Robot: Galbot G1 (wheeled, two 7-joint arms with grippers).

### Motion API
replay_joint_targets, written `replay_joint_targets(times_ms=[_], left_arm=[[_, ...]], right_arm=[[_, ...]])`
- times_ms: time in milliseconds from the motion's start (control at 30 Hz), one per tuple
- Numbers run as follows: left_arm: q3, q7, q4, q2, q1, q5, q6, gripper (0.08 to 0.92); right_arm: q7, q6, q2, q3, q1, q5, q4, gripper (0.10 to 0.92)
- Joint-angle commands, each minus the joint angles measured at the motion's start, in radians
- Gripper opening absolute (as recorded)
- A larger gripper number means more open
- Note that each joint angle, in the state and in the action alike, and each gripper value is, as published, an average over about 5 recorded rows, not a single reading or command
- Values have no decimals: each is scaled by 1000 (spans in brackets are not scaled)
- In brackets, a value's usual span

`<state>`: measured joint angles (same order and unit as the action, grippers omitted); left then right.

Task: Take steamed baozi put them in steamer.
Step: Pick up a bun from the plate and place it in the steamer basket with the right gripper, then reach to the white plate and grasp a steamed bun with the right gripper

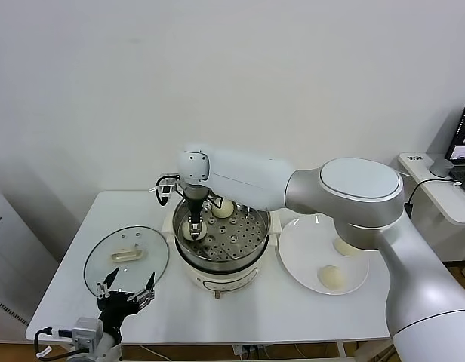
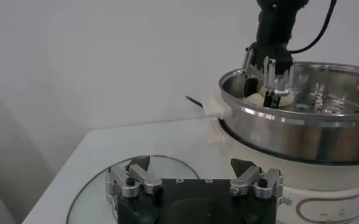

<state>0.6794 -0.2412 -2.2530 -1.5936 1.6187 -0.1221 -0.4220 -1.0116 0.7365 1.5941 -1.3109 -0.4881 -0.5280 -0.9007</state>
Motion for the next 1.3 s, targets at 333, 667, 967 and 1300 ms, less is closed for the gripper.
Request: replay_joint_targets(times_ms=[333, 667, 967, 1300], left_arm=[[-6, -3, 8, -3, 1, -4, -4, 823], [6, -7, 29, 24, 4, 24, -8, 823], [-8, -12, 42, 23, 1, 39, -16, 823], [-5, -12, 56, 15, 19, 34, -23, 823]], right_arm=[[9, 8, -187, 55, -102, -12, -146, 822], [-190, -139, -663, -21, -391, 13, -409, 823], [-284, -320, -957, -65, -359, 209, -516, 823], [-316, -374, -1033, 142, -10, 390, -558, 823]])
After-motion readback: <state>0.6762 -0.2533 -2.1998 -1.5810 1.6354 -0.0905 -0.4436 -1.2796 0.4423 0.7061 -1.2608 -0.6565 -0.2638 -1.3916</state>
